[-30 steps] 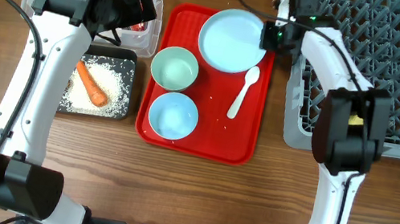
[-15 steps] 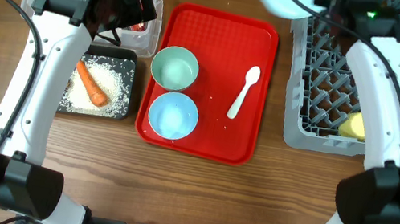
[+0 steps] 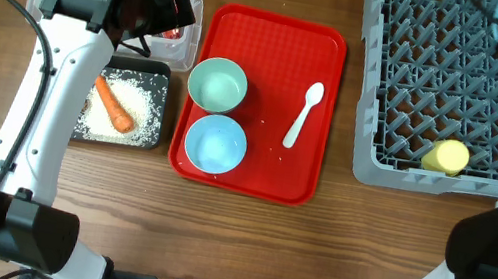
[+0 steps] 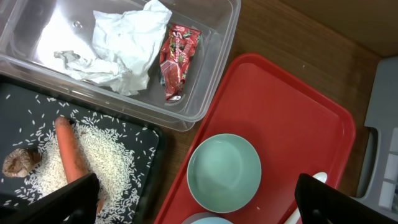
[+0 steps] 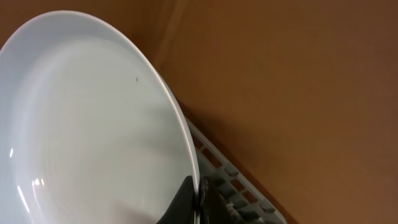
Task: Sort waste into correct bins and load items into the dishwasher rack
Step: 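Carry the plate with the right gripper and stand it in the rack, then reach the right gripper back to the red tray and grasp the green bowl, then carry the green bowl with the right gripper and set it in the rack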
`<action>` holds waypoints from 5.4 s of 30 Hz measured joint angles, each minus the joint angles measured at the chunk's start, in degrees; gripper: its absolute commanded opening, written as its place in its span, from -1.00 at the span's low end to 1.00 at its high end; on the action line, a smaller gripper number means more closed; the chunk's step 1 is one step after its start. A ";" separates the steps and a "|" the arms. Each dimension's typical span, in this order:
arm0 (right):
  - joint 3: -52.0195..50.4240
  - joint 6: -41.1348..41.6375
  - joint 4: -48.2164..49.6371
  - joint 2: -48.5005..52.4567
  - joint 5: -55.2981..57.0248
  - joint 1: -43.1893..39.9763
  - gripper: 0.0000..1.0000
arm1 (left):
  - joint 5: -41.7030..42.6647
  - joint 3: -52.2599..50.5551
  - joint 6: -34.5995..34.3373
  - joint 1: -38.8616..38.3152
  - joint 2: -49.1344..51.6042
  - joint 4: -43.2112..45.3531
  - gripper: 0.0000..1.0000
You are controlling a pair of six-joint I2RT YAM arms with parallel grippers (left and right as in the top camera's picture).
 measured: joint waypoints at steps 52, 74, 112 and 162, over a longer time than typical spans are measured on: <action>-0.02 -10.78 8.04 8.90 -21.46 1.11 0.99 | 0.00 0.00 0.00 0.00 0.00 0.00 1.00; -8.37 20.92 -12.85 12.07 -75.34 35.04 0.47 | 0.00 0.00 0.00 0.00 0.00 0.00 1.00; -6.62 23.15 -5.68 -3.41 -26.69 21.44 -0.91 | 0.00 0.00 0.00 0.00 0.00 0.00 1.00; -6.03 -51.21 26.05 18.80 8.57 13.22 -0.83 | 0.00 0.00 0.00 0.00 0.00 -0.02 1.00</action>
